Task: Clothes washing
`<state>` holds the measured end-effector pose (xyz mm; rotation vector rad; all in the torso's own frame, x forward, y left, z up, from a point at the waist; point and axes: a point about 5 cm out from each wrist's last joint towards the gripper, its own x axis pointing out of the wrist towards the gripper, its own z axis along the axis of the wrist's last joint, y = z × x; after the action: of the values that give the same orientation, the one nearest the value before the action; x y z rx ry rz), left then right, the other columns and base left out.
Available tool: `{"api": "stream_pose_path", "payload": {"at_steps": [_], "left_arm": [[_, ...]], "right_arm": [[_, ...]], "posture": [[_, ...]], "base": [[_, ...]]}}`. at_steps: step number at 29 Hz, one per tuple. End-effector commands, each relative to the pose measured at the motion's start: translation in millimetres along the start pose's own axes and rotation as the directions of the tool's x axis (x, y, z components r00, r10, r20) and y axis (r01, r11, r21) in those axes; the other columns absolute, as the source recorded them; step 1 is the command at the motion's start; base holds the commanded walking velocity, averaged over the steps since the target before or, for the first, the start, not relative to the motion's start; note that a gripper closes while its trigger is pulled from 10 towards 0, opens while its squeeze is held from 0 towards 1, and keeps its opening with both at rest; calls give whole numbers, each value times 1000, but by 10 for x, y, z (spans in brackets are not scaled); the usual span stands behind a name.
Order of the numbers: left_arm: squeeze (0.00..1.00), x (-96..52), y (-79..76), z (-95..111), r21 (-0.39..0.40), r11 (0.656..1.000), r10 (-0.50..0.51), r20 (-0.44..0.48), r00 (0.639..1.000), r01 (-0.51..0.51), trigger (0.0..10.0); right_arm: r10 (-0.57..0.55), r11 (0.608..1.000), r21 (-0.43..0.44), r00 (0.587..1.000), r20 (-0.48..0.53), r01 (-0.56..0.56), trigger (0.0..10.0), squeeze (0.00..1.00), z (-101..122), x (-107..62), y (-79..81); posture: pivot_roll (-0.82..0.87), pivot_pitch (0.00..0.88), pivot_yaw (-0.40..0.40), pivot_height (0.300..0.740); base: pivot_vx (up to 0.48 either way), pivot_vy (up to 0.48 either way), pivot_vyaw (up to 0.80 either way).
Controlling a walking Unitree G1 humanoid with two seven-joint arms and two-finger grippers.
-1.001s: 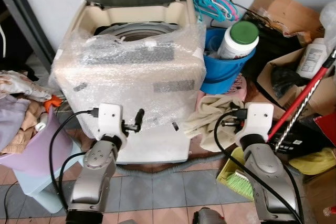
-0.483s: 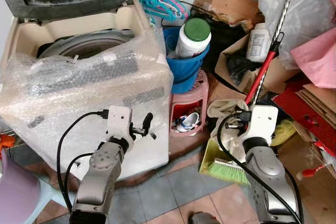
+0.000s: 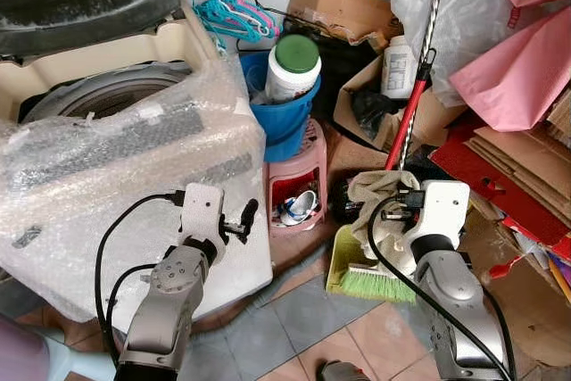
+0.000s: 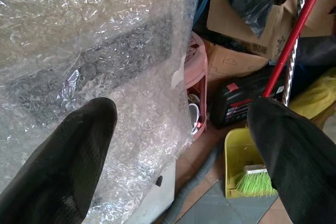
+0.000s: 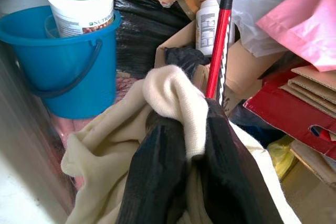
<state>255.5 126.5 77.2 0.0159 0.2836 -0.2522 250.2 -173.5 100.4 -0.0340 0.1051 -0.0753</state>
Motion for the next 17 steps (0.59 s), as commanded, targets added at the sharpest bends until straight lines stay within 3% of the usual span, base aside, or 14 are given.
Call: {"api": "stream_pose_path", "payload": {"at_steps": [1, 17], "left_arm": [[0, -38, 56, 11, 19, 1000, 14, -2, 1000, -14, 10000], [0, -130, 132, -40, 28, 999, 40, -21, 999, -40, 10000]], "right_arm": [[2, 1000, 10, 1000, 16, -2, 10000, 0, 37, -21, -3], [-24, 999, -24, 999, -22, 23, 10000, 0, -47, -125, -87]], "posture": [[-56, 0, 60, 740], [-57, 0, 57, 740]], "base": [[0, 0, -788], [0, 0, 0]]}}
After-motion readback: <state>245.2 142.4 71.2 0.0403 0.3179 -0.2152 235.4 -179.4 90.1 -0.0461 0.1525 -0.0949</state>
